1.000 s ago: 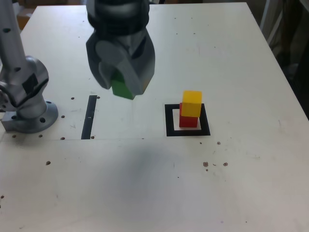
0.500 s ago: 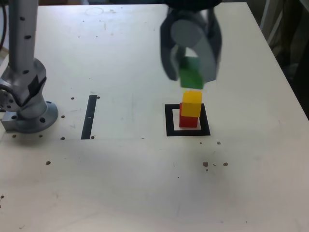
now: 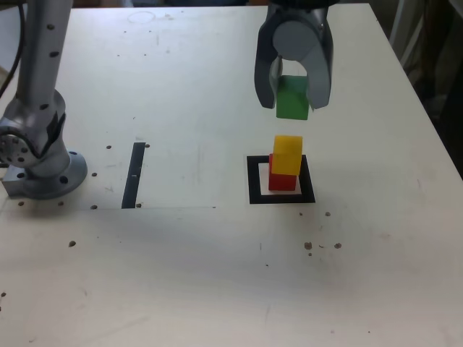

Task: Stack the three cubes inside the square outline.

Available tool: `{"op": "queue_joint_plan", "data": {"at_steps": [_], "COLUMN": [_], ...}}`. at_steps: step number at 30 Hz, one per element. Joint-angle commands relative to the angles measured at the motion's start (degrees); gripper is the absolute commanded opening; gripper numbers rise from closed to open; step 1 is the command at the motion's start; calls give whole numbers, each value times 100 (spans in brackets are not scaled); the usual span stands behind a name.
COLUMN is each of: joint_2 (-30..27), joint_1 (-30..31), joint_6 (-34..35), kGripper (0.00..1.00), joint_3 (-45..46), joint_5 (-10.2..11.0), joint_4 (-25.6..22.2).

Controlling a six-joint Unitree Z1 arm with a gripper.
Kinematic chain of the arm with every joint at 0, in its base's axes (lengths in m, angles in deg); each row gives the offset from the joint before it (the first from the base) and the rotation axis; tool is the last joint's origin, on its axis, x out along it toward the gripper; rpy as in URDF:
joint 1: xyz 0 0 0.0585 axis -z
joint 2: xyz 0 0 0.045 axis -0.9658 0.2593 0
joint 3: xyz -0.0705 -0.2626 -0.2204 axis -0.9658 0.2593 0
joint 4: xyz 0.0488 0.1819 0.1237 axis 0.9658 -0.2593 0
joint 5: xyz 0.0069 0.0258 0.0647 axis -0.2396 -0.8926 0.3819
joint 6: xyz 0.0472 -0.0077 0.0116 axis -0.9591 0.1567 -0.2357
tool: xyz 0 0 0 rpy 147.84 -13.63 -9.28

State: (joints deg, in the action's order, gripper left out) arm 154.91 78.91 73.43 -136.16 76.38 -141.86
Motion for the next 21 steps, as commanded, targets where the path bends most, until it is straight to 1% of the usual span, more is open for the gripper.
{"op": "queue_joint_plan", "data": {"at_steps": [1,8,14,21], "joint_2": [123,279,325,390], "joint_1": [10,10,10,10], "joint_6": [-11,-1,31,51], "kGripper": [5,6,6,10], "joint_3": [53,231,282,365], "joint_5": [-22,-119,-104,-88], "joint_4": [-52,-5,15,107]}}
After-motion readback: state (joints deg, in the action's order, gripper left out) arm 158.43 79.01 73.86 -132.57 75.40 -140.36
